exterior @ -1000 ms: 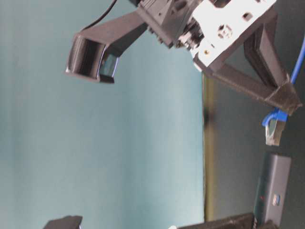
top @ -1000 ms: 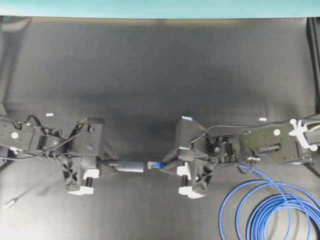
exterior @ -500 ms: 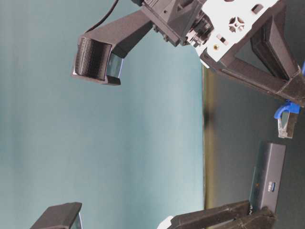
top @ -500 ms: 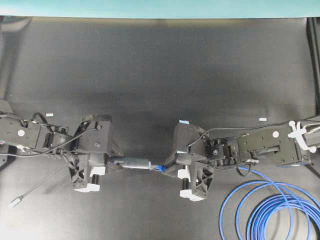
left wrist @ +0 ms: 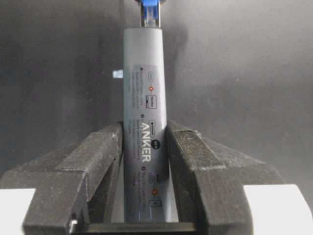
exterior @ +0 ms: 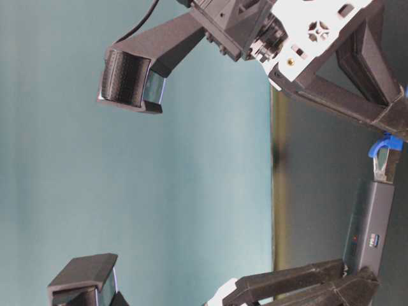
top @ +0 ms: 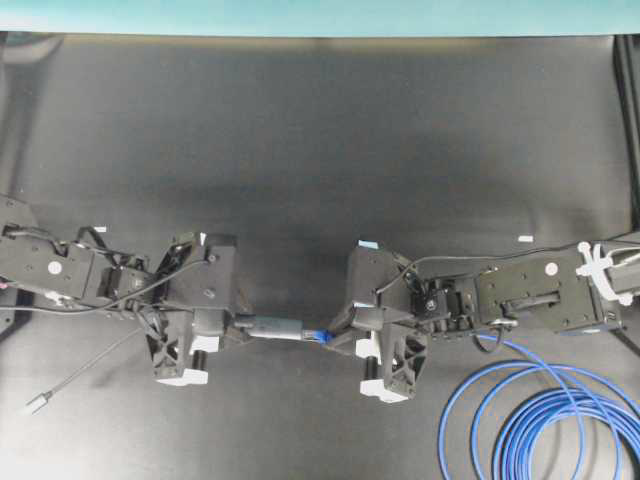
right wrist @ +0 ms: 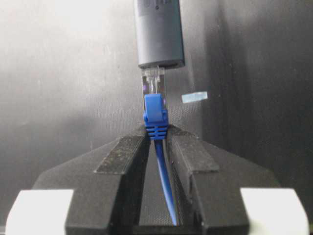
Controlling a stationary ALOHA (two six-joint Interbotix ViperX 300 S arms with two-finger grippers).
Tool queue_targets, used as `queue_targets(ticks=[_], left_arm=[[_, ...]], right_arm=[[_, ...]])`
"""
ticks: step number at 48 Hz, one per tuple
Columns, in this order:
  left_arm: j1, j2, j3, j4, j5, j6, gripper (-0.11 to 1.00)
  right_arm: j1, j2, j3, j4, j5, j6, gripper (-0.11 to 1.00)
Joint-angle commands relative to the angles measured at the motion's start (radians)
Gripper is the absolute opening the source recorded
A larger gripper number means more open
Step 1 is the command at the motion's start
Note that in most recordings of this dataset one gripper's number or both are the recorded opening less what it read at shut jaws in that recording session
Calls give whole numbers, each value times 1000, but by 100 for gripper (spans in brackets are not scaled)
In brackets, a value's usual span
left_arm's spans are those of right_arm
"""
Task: Insert the LAN cable into the hub.
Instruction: 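Lift both and bring the blue plug toward the hub's port, then push the blue plug into the hub port with the right gripper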
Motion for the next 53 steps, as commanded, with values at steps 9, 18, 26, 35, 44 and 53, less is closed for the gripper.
queue_targets(ticks=[9,18,26,35,44,53], left_arm=[[-3,-2,-20,5,2,2,28],[-8,-2,-20,3,12,2,28],[-8,-2,-18,3,11,2,28],[-8,-2,-18,3,12,2,28],[-5,6,-25,5,12,2,28],[3,14,-35,3,11,0,28]], right_arm=[[-2,-5,-17,0,-6,-2,11],[-5,-5,-17,0,-5,-2,11],[-6,-5,-17,0,-3,-2,11],[-8,-5,-17,0,-3,-2,11],[-6,-3,-20,0,-6,-3,11],[-6,-2,-23,0,-2,-5,11]])
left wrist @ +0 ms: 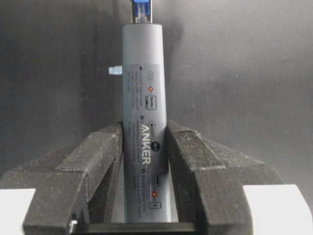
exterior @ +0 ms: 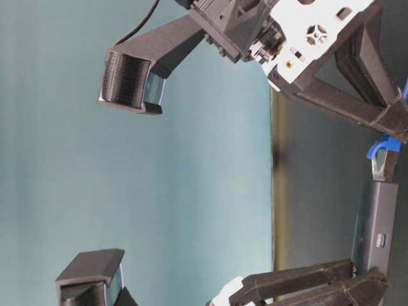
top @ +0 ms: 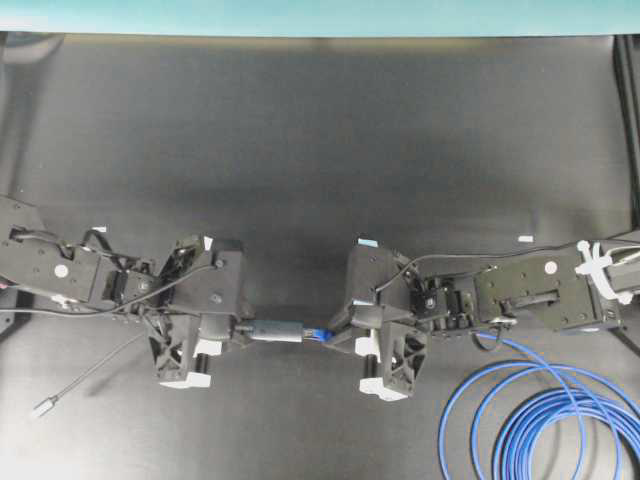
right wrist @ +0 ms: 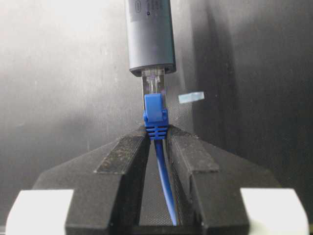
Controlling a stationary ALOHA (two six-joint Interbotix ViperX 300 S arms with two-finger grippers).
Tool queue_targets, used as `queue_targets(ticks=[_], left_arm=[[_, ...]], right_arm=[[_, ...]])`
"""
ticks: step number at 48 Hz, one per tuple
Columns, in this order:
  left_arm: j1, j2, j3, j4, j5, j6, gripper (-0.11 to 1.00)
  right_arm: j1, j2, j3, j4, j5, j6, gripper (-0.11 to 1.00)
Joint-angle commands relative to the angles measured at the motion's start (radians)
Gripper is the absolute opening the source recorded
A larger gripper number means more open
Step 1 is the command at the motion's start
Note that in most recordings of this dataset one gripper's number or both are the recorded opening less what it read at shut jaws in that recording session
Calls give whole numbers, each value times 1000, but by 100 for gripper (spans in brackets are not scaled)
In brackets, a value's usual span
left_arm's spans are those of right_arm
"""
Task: Insert the LAN cable into the hub.
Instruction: 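Push the blue plug into the hub port with the right gripper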
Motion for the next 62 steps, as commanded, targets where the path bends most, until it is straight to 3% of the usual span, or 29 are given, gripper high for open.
queue_targets(ticks=[1,32,51,62], left_arm=[[8,-3,-23,3,-6,0,28],[26,34,-81,3,34,38,28],[34,98,-207,3,255,61,28],[40,110,-241,3,245,83,28]], right_arm=[[2,-5,-23,2,-3,-3,11],[0,15,-71,-25,34,-3,11],[-9,28,-103,-35,109,-3,11],[-17,29,-110,-38,109,-5,11]])
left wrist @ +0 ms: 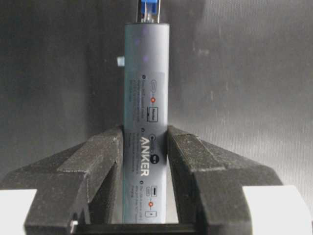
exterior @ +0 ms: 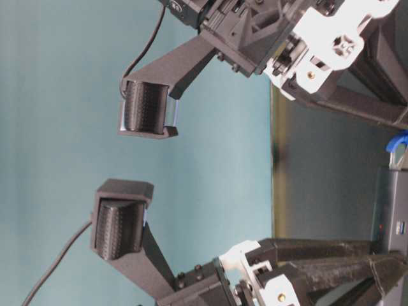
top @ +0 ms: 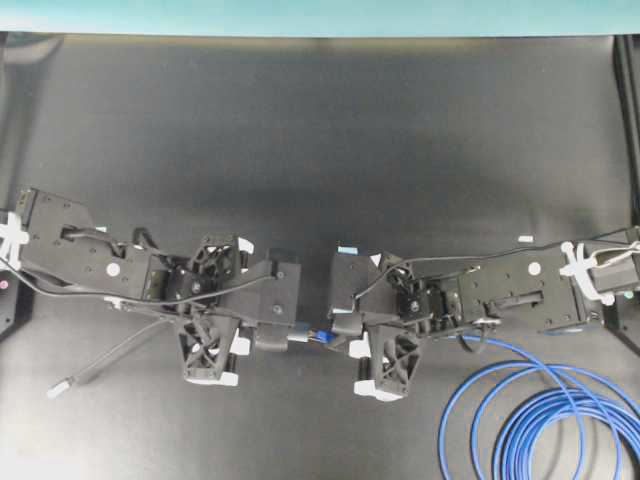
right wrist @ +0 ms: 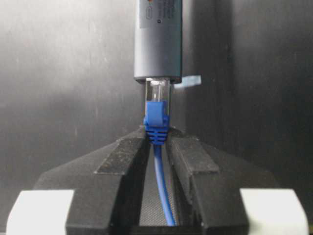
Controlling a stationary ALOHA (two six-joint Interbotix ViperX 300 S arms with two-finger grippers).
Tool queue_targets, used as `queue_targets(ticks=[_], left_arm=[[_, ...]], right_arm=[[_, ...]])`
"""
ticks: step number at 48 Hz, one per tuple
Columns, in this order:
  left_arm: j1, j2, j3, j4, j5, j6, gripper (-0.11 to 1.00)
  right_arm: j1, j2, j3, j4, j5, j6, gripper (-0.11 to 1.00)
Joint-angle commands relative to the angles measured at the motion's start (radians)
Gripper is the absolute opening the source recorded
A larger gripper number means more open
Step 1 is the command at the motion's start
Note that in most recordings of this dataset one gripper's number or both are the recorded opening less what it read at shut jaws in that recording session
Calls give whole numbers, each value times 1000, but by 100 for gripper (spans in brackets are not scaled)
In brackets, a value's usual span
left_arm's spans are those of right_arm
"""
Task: Insert the LAN cable into the hub.
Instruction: 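Push the blue plug into the hub port with the right gripper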
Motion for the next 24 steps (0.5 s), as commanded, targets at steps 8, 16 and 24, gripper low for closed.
queue_targets(ticks=[8,16,24], left_arm=[[25,5,-80,3,-14,28,28],[23,20,-118,3,44,67,28],[18,29,-135,5,51,83,28]], right_arm=[[-12,-6,-48,-6,-15,-5,11],[-17,-6,-48,-6,-26,-5,11],[-26,-8,-48,-8,-48,-5,11]])
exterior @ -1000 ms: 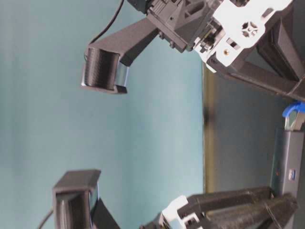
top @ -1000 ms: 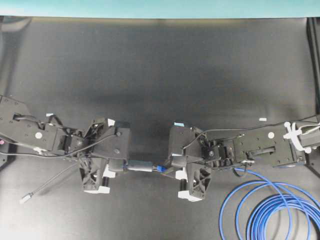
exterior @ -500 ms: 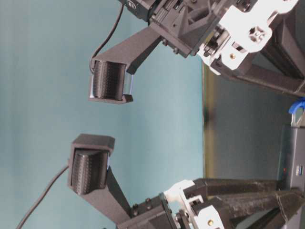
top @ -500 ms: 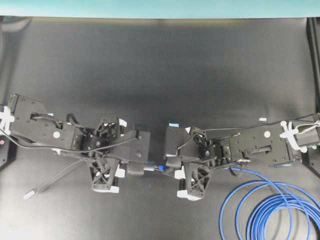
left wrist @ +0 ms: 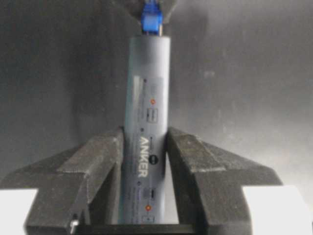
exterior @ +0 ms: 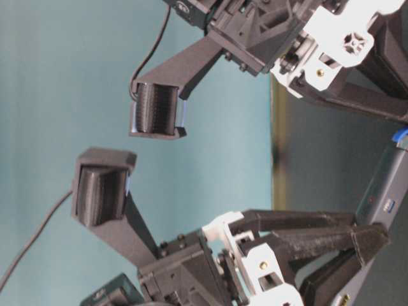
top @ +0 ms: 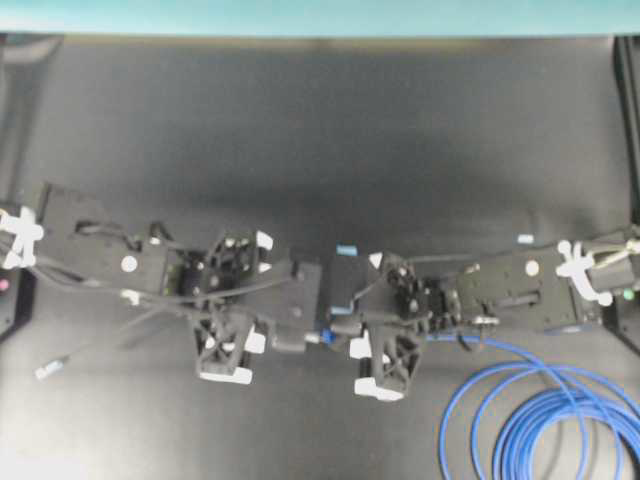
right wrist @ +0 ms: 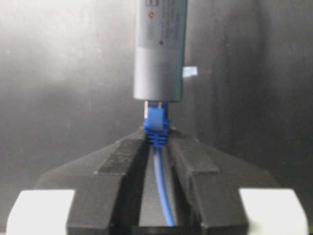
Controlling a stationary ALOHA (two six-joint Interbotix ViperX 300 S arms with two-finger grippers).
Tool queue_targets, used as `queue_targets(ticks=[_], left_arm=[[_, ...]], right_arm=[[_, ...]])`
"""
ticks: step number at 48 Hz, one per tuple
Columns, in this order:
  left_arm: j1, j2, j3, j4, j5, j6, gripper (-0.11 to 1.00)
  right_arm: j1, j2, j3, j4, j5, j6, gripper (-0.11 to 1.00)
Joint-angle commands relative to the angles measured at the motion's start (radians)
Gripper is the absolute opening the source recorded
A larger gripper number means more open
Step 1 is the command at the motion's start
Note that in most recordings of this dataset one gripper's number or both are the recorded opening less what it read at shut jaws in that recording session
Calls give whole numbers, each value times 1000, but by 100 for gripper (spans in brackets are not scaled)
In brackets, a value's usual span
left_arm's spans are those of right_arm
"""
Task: Insert the LAN cable into the hub.
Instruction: 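Push the blue plug into the hub port with the right gripper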
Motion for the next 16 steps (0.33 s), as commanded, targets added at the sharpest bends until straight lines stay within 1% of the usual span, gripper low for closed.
queue_targets(ticks=[1,12,16], left_arm=[[6,-5,-40,3,-29,5,28],[8,-34,34,3,-72,-3,28],[6,-49,66,3,-87,-3,28]], right_arm=[[-17,-12,-48,-5,-54,-5,11],[-14,-20,-34,-5,-58,-9,11],[-12,-26,-20,-5,-83,-8,11]])
